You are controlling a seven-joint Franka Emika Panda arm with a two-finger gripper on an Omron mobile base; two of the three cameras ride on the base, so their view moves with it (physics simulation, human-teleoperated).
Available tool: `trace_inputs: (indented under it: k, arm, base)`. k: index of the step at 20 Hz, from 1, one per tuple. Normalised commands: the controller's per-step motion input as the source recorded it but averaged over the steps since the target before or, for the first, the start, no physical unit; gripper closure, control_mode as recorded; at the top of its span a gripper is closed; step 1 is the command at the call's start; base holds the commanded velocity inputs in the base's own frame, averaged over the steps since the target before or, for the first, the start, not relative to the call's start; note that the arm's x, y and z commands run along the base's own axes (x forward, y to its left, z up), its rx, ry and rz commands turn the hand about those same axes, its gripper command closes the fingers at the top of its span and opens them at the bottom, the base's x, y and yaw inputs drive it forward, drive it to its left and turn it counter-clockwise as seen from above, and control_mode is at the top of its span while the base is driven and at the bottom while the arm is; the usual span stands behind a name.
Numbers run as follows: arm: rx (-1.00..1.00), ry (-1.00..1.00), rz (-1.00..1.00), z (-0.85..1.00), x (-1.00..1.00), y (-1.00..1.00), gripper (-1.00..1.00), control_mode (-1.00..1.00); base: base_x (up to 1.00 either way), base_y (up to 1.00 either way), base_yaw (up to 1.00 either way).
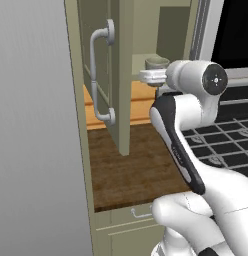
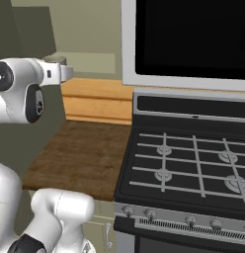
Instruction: Gather all objects into one cabinet and sort the glasses and bowls to opposite sides.
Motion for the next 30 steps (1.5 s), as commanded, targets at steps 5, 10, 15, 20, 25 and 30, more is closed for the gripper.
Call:
trace_inputs:
  k: [5,10,15,20,25,30]
  arm:
    - [0.0,0.01,0.0,0.08,-0.91,-0.26,1.0,-1.0]
    - [0.0,0.0,0.0,0.03,-0.99,-0.4,1.0,-1.0]
    - [0.0,0.01,0.0,0.03,-0.63,-0.06,1.0,-1.0]
    - [0.0,0.09,-0.05,0.02,-0.36,0.0,1.0,-1.0]
    - [0.0,0.12,-0.06,0.0,-0.31,-0.02,1.0,-1.0]
    - [0.0,0.01,0.0,0.0,-0.12,-0.09,1.0,-1.0]
  base:
    - [0.0,0.0,0.0]
    - [0.0,0.0,0.0]
    - [0.0,0.0,0.0]
    - [0.0,0.0,0.0]
    - [0.0,0.0,0.0]
    - [0.0,0.0,0.0]
